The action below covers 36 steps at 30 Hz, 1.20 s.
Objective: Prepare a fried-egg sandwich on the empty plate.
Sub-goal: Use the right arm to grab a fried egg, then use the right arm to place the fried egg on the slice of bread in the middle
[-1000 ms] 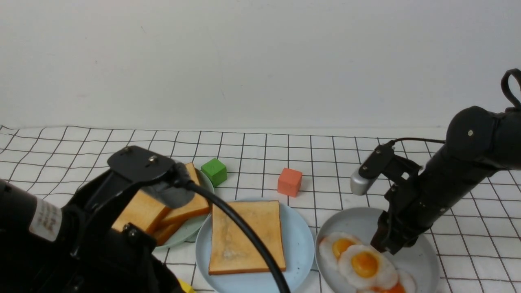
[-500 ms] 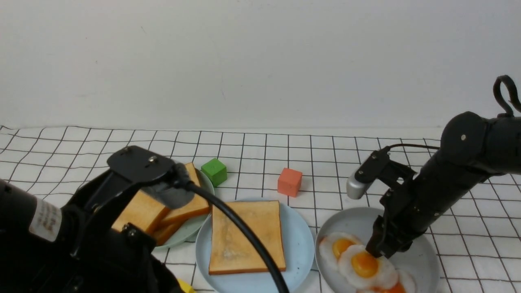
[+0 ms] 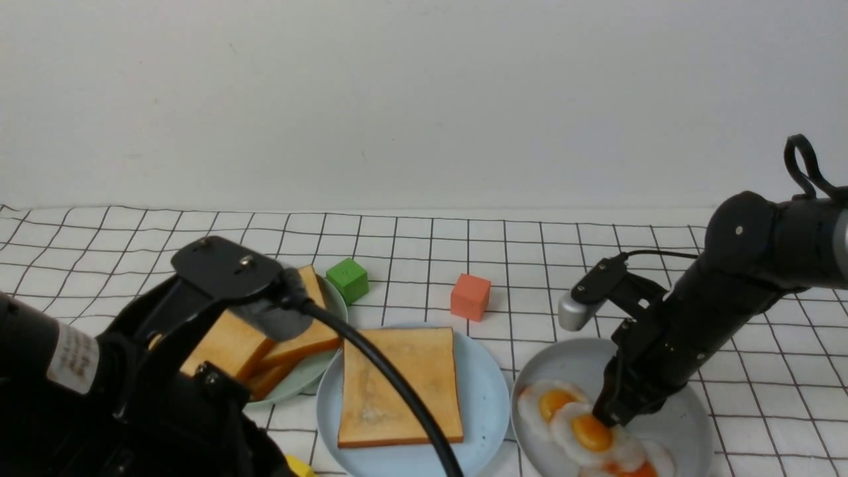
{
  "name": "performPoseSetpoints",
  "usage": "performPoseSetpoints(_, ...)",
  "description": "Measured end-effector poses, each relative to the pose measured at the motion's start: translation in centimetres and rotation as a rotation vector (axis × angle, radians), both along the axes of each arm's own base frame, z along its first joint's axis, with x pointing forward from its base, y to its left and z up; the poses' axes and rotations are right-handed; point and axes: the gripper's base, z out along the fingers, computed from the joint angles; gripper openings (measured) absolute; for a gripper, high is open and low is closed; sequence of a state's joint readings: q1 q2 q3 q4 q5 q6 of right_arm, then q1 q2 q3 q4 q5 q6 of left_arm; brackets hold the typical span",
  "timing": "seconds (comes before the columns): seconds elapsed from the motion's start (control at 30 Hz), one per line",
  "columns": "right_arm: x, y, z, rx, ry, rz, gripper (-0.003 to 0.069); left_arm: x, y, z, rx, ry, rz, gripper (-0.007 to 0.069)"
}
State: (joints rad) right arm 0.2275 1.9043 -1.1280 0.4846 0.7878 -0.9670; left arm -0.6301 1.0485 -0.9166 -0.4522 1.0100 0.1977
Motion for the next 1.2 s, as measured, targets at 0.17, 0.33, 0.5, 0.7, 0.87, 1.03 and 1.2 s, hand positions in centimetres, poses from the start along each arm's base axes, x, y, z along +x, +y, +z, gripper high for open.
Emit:
performPoseSetpoints(0.17,0.0,0.0,0.0,0.0,0.004,0.002,0.0015,0.0,0.0,0.0,-0.001,0.003,0.004,0.0031)
performPoseSetpoints(0.33,-0.2,-0.1,0.6,-0.01,0.003,-0.012,0.0014,-0.1,0.0,0.0,-0.007,0.018,0.026,0.0039)
performPoseSetpoints(0.5,-1.0,-0.6,2.6,-0.042,0.008,-0.042,0.0014,-1.0,0.8,0.8,-0.017,0.004,0.038,0.0039)
performPoseSetpoints(0.7,-0.6,0.4,7.3,0.077,-0.009,-0.102,0.0014,-2.6,2.9,1.6,0.032,-0.037,0.103,0.0039)
performPoseSetpoints(0.87,-0.3,4.7,9.8,0.282,-0.045,-0.136,0.0014,-4.1,5.4,0.2,0.102,-0.047,0.232,0.0046)
performPoseSetpoints(1.03,0.3,9.1,9.5,0.368,-0.102,-0.145,0.0016,-5.2,6.5,-1.4,0.13,-0.029,0.266,0.005)
performPoseSetpoints(1.2,1.8,12.6,6.6,0.36,-0.106,-0.154,0.0092,-5.9,7.0,-2.0,0.123,-0.018,0.289,0.0058)
